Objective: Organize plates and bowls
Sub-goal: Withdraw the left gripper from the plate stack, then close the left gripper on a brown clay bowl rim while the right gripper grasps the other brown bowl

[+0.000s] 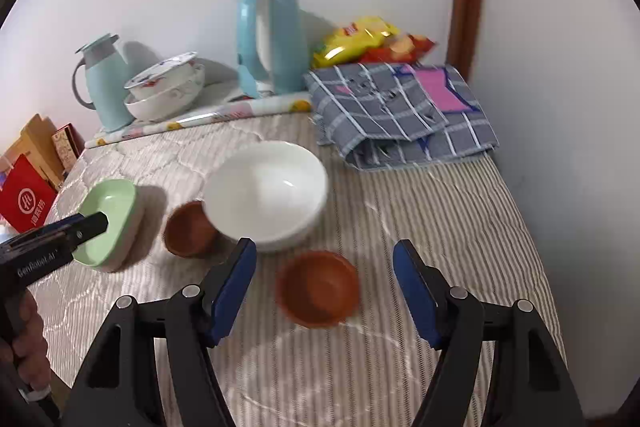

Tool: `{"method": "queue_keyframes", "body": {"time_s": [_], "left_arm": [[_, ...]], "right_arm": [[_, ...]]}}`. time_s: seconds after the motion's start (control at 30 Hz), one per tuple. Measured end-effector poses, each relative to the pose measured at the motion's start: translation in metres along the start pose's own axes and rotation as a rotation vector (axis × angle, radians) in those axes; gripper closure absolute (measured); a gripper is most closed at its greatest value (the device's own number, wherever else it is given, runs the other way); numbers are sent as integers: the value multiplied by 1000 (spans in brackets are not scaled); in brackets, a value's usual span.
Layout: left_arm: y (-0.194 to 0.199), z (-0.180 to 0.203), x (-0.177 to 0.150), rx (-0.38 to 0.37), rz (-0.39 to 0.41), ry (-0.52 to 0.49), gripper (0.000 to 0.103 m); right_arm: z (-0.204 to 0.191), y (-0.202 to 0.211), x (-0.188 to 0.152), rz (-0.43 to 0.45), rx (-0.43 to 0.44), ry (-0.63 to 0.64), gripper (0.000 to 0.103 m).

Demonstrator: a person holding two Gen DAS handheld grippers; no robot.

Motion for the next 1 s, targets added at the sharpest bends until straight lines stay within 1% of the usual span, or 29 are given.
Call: {"method": "queue_keyframes", "body": {"time_s": [0.13,0.3,0.4,0.47,0.53,0.63,0.8,0.93,1.0], "left_arm": [[-9,9,-2,11,11,-1,56],[-24,15,-3,44,-6,-10,56],[-33,19,-2,37,-23,-14,56],[-37,23,-2,48,-24,-33,56],[-42,25,-2,41,-40,-43,56],[-54,24,-1,34,-87,-43,56],[-66,20,1,28,-106,-27,56],[-75,15,3,4,-126,0,56],[-80,14,4,3,-132,10,56]], "right_arm": [[17,-8,-9,-8,-5,-24,33],[27,-23,-18,-35,-11,-28,33],[31,-31,-21,-42,-16,-38,33],[33,-35,-21,-42,-23,-38,33],[33,-40,-22,-46,-15,-44,33],[35,-48,-22,-62,-12,-49,33],[40,-61,-23,-95,15,-78,33],[39,-72,-25,-121,23,-74,33],[38,-75,-25,-129,32,-72,33]]}}
Point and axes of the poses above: each gripper's, at about its wrist camera, not at the fingertips, and y roughly against the way its jaws point, z to its right, x to its top, the point moved 1 cm from there along -y, roughly the way its jaws point, and after that the axes turned 1 degree about y, right-handed, at the moved point
